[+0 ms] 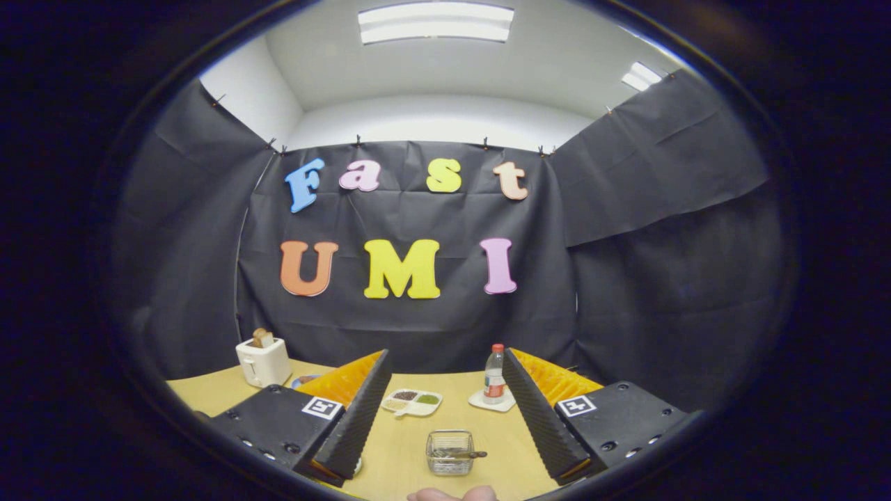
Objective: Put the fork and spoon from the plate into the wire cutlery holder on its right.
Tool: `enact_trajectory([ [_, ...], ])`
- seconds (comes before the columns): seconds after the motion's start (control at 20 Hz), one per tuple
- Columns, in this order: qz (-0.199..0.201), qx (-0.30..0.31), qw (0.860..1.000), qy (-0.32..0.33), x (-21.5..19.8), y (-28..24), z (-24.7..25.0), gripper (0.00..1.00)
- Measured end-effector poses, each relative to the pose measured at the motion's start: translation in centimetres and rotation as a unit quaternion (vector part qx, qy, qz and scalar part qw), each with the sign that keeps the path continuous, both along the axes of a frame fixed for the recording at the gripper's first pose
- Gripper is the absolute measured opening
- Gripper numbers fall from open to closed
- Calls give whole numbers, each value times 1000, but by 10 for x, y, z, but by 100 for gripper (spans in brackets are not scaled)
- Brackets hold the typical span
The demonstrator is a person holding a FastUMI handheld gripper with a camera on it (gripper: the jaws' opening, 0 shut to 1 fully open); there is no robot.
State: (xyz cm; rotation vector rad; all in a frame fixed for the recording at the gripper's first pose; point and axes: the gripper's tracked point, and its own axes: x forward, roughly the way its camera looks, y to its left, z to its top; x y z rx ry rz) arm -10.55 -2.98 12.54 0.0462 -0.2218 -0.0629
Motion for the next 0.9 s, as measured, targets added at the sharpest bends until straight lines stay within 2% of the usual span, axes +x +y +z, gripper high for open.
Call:
enact_trajectory([
  [0.55,-12,-13,1000,-4,8,-1,-3,95],
  [0.9,-3,-13,1000,5,10,3,-9,95],
])
